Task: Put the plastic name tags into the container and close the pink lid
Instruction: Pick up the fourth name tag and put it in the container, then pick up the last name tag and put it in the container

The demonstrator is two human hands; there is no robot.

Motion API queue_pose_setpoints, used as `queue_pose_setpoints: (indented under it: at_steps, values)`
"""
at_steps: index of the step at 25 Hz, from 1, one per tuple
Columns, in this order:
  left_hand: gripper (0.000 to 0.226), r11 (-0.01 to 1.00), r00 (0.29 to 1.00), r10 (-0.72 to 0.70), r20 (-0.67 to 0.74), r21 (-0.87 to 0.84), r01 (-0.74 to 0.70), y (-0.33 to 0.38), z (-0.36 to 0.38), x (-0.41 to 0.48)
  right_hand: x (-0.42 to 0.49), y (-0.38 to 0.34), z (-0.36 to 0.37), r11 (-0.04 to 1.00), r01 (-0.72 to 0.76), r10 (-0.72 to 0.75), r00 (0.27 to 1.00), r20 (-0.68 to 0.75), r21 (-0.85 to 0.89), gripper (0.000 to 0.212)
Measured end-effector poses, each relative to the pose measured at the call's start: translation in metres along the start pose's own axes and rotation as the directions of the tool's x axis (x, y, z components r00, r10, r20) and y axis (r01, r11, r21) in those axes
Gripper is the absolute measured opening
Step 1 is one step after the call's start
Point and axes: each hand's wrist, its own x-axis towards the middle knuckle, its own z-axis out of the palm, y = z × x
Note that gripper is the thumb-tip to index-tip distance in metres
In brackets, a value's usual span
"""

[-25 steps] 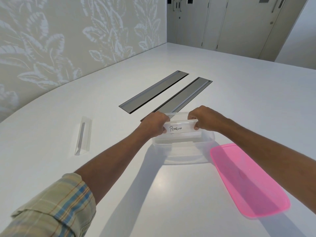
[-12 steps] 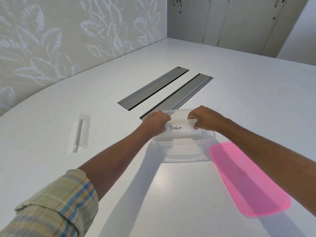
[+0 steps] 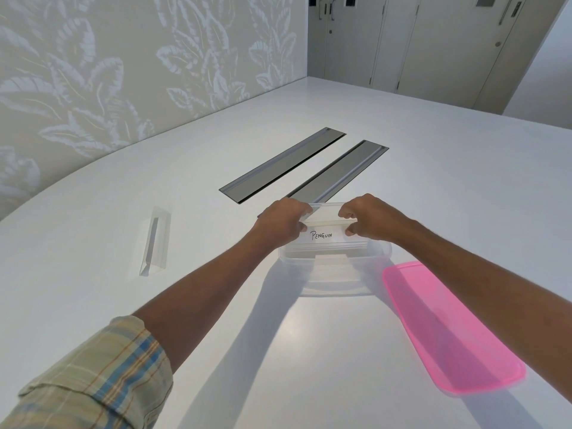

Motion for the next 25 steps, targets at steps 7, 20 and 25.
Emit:
queue_pose_setpoints:
  at_steps: [7, 20, 25]
  values:
    - [0.020, 0.996, 0.982, -0.018, -0.186, -0.087, 0.002, -0.016, -0.035, -0.039, -0.006, -0.048, -0.017, 0.998, 0.038, -0.028, 0.987, -0.159, 0.057, 0.028]
    - [0.031, 0.977, 0.953, -0.211, -0.220, -0.028, 0.210, -0.111, -0.079, -0.136, 0.013, -0.186, -0.008, 0.935, 0.216, -0.160, 0.965, -0.206, 0.283, 0.028]
    - [0.032, 0.959, 0.938, -0.275, -0.213, 0.013, 0.284, -0.158, -0.089, -0.170, 0.027, -0.241, 0.012, 0.909, 0.250, -0.195, 0.962, -0.190, 0.334, 0.030]
